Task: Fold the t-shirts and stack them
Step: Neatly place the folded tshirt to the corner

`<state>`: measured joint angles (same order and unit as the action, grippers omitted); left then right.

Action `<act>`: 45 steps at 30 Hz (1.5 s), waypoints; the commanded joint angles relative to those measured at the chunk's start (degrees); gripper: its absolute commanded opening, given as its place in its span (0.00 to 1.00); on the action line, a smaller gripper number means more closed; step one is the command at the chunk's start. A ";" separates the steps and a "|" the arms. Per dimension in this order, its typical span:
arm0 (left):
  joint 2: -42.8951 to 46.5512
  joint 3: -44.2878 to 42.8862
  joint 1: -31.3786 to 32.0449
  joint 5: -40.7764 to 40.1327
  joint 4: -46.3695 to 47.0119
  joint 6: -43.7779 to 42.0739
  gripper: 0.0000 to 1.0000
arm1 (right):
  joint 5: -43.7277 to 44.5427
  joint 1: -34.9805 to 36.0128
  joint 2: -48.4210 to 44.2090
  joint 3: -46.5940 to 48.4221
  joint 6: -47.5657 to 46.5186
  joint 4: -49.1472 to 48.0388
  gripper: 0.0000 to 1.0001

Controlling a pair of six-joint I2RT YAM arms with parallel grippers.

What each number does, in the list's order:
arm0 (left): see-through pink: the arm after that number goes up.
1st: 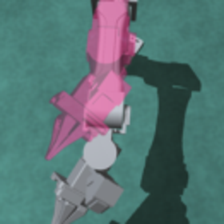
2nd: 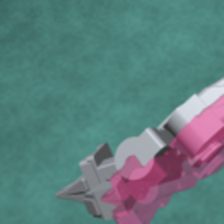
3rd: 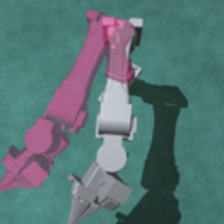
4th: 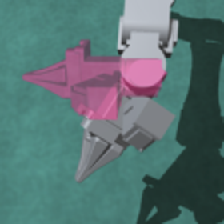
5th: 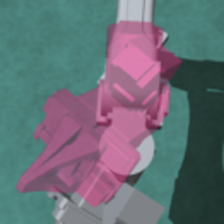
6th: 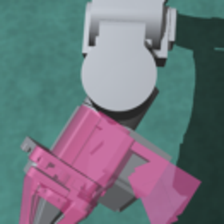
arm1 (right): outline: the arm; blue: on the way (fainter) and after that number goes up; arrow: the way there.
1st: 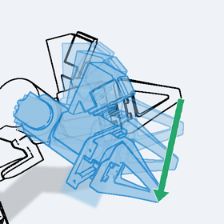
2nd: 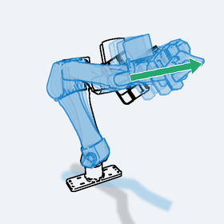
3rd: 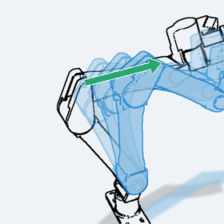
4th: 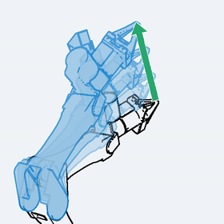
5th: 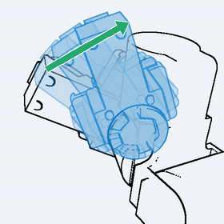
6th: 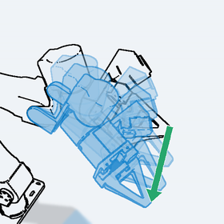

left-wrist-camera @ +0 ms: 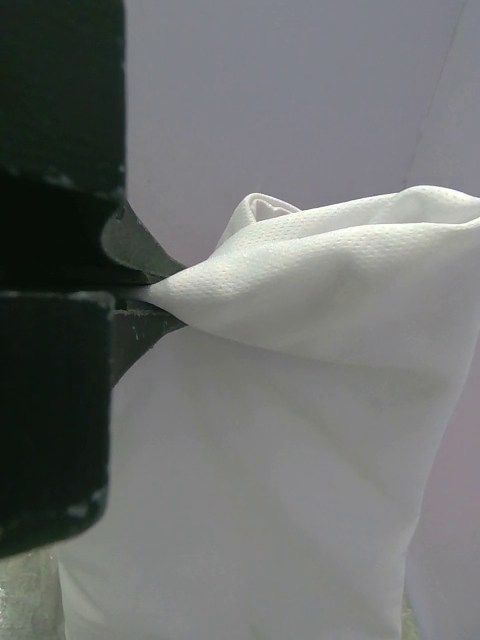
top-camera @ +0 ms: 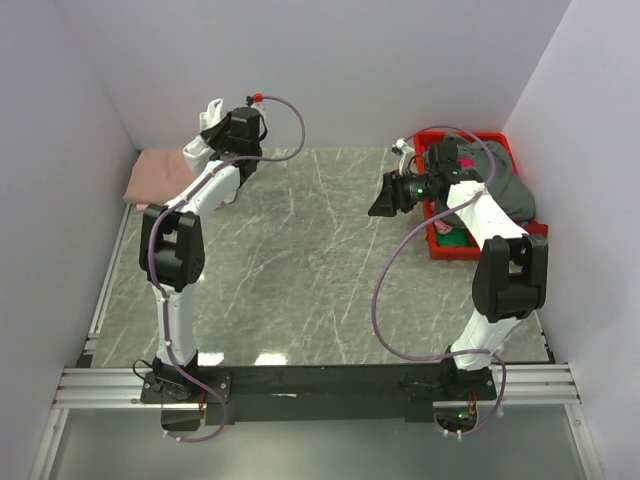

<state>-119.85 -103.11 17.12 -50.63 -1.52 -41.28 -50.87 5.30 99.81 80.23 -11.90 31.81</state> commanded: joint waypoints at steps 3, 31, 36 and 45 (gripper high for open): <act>6.03 -1.22 0.10 -0.43 2.93 -1.35 0.00 | -1.07 0.50 0.12 0.46 -0.67 0.00 0.62; 8.23 -0.69 0.10 -0.08 0.22 -0.39 0.00 | -0.98 0.85 0.12 0.55 -0.76 0.09 0.62; 8.49 -0.51 0.01 0.09 0.20 -0.65 0.00 | -1.07 0.94 0.21 0.55 -0.84 0.09 0.62; 6.56 -1.13 -1.57 2.11 -0.86 0.58 0.00 | -1.16 0.94 0.03 0.55 -0.84 0.18 0.62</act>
<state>-116.05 -103.11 16.56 -49.58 -3.31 -41.32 -50.87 5.87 99.83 80.25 -12.05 31.94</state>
